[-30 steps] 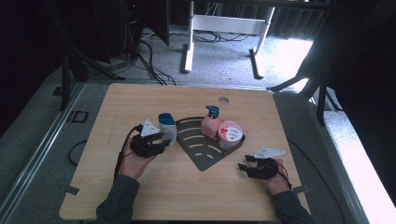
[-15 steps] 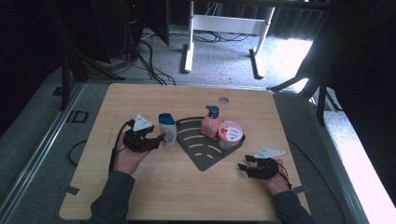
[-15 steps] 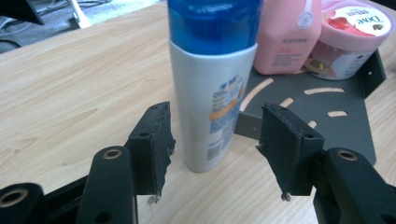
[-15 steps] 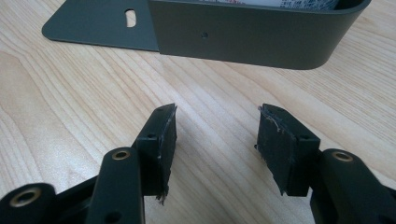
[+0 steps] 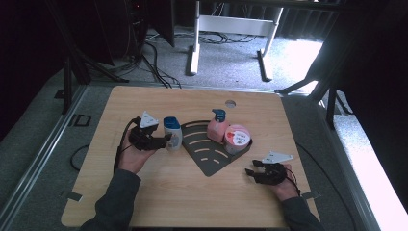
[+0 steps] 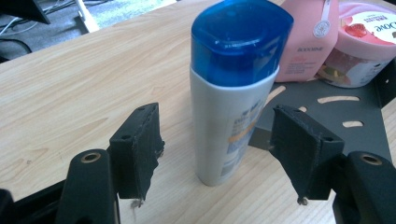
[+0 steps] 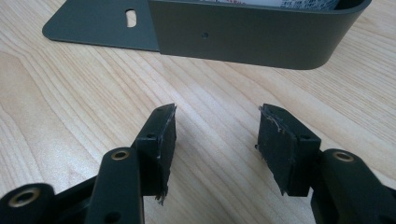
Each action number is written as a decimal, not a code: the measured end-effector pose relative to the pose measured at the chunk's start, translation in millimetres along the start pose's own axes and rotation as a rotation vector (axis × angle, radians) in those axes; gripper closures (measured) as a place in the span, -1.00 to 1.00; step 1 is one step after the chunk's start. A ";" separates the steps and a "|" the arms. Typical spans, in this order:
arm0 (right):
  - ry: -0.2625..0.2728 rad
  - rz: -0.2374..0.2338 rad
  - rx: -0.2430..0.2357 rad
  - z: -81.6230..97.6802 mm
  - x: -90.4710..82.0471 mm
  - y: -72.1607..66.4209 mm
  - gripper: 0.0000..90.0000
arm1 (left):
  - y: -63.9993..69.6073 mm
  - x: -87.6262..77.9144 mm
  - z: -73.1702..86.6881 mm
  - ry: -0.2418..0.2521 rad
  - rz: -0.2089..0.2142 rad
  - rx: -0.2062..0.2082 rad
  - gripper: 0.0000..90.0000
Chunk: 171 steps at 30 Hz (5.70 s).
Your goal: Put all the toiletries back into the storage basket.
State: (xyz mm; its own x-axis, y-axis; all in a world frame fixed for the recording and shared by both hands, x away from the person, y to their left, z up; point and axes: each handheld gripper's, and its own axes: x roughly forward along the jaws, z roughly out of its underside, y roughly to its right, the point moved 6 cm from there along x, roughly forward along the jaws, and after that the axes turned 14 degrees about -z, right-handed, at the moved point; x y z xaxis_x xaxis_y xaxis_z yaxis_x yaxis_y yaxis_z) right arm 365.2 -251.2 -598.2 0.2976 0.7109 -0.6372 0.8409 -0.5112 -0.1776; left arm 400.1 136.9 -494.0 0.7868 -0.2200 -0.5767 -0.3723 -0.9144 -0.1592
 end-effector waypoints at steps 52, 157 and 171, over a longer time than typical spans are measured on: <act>0.003 -0.007 0.006 0.0 -0.1 0.1 0.02 | 13.0 0.7 -31.5 -0.082 0.006 0.148 0.08; 0.002 -0.011 0.006 0.1 -0.4 0.2 0.02 | 22.5 51.3 -5.1 -0.317 0.104 0.224 0.22; 0.003 -0.012 0.007 0.1 -0.4 0.2 0.02 | 19.0 43.2 -9.3 -0.302 0.095 0.222 0.22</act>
State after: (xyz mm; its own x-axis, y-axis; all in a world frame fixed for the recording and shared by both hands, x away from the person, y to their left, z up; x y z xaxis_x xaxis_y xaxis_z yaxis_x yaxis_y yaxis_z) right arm 365.2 -251.6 -598.0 0.2892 0.7181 -0.6331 0.8413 -0.5062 -0.1899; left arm 431.6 106.9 -514.6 0.5755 -0.1603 -0.8019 -0.5602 -0.7917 -0.2438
